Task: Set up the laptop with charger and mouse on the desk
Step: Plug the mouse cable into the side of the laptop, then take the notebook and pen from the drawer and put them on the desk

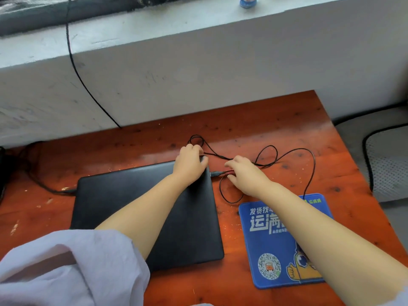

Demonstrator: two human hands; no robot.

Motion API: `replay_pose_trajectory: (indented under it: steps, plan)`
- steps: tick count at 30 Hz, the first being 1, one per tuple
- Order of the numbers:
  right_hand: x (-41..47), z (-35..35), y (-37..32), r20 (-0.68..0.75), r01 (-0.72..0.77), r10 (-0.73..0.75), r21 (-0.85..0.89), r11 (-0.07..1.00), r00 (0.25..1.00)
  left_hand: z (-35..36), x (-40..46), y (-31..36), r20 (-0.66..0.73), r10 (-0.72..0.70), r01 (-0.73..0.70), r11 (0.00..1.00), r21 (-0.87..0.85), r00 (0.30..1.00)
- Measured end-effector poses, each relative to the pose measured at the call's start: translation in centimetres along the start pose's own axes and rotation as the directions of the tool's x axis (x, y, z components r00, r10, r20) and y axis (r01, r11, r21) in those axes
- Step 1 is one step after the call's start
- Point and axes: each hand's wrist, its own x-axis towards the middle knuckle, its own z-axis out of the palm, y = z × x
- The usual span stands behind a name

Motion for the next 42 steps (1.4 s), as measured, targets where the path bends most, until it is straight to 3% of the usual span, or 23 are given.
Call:
replay_pose_trajectory:
  steps: [9,15,20,25,29,35,38,42]
  plan:
    - [-7.1,0.1,-1.7,-0.187,-0.166,0.132,-0.177,0.970,0.973,-1.8,-7.8,-1.3,0.010,0.227,-0.227,0.973,-0.033,0.974]
    - [-15.1,4.5,-3.1,-0.303,-0.382,0.316,-0.194,0.903,0.899,-0.8,-13.1,-0.6,0.126,0.472,-0.472,0.881,-0.033,0.872]
    - [-22.4,9.1,-6.6,-0.423,-0.577,0.490,-0.100,0.811,0.762,-1.1,-17.8,-0.7,0.177,0.660,-0.664,0.747,-0.043,0.730]
    - [-30.3,14.1,-10.6,-0.450,-0.696,0.638,0.050,0.716,0.624,-0.3,-23.2,0.2,0.268,0.766,-0.785,0.617,-0.055,0.584]
    - [-38.0,18.5,-12.3,-0.403,-0.800,0.786,0.183,0.572,0.469,2.5,-28.9,3.1,0.378,0.838,-0.883,0.459,-0.096,0.394]
    - [-49.8,25.7,-14.1,-0.257,-0.864,0.944,0.407,0.298,0.205,8.7,-38.6,7.1,0.522,0.833,-0.940,0.304,-0.157,0.183]
    - [-55.3,30.1,-14.8,-0.169,-0.865,0.979,0.469,0.178,0.110,13.0,-43.1,8.3,0.618,0.774,-0.932,0.313,-0.181,0.139]
    - [-61.4,35.3,-14.0,-0.052,-0.863,0.998,0.500,0.064,0.044,19.3,-47.7,9.1,0.683,0.711,-0.875,0.427,-0.229,0.169]
